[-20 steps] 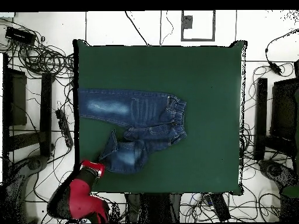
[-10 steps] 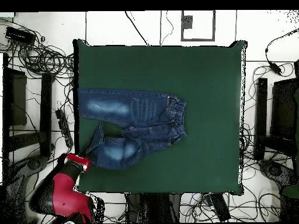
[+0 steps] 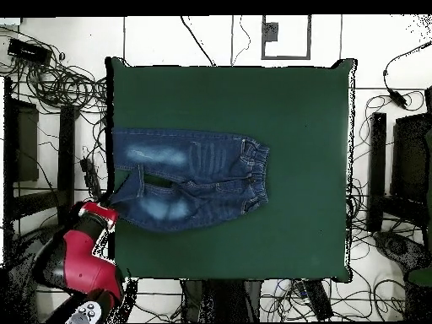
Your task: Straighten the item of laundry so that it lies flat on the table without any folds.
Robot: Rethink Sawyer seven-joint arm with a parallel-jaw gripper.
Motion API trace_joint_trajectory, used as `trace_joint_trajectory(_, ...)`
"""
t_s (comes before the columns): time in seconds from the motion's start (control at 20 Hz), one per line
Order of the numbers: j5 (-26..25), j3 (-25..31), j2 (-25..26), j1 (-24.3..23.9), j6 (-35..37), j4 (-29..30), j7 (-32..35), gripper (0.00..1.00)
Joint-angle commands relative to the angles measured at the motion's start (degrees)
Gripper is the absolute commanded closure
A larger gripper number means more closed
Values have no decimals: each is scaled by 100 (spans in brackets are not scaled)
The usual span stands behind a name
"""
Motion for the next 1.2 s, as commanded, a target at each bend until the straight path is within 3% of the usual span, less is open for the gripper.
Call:
trace_joint_trajectory(0.05,1707,853,356,337,280,-789,25,100)
trace_joint_trajectory(0.15,2620,1193,230,369,64,-725,-606,100)
trace_joint_trajectory(0.2,2670,1272,208,357,33,-732,-622,100)
trace_joint_trajectory(0.6,1867,1214,187,437,298,-990,48,100)
trace_joint_trajectory(0.7,2254,1236,41,583,94,-857,-379,100)
trace_joint_trajectory(0.75,2721,1303,-80,680,-206,-735,-929,100)
trace_joint_trajectory(0.9,3439,1528,-207,760,-759,-621,-2026,100)
trace_joint_trajectory(1.1,3648,1634,-361,756,-813,-420,-2614,100)
trace_joint_trajectory(1.2,3473,1416,-353,891,-852,-329,-2948,100)
